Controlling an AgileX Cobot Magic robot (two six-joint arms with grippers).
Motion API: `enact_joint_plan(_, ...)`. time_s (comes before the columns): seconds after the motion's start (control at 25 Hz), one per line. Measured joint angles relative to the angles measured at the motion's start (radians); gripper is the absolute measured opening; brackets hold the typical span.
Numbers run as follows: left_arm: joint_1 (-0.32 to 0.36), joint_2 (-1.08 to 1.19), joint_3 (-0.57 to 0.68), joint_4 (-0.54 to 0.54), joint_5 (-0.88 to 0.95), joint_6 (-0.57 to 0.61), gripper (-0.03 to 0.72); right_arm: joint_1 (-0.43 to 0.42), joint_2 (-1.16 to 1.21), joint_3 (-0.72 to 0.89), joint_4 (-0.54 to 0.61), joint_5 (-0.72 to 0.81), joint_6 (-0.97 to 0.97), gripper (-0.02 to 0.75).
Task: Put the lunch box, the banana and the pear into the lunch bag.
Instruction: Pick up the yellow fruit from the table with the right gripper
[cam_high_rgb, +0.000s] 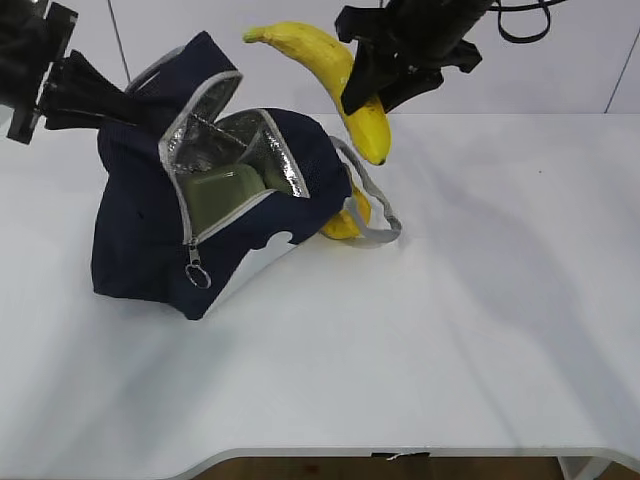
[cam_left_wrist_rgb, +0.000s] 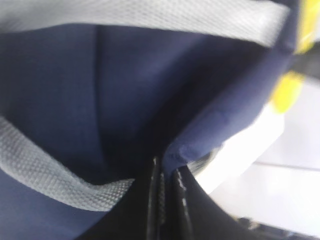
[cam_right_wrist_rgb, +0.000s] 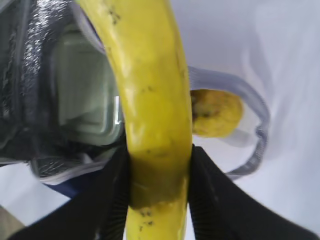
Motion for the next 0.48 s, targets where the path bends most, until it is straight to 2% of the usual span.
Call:
enact_joint_plan(0.16,0.0,0.0,0.0,-0.084,0.0,0.027,0.015,0.013,0.013,0.0,0.011,0.0,-0.002,0.272)
enact_joint_plan(0.48,0.0,0.0,0.0,-0.165,-0.03,0.033,0.015,0.012,0.018,0.015,0.009,0.0,0.0,0.272)
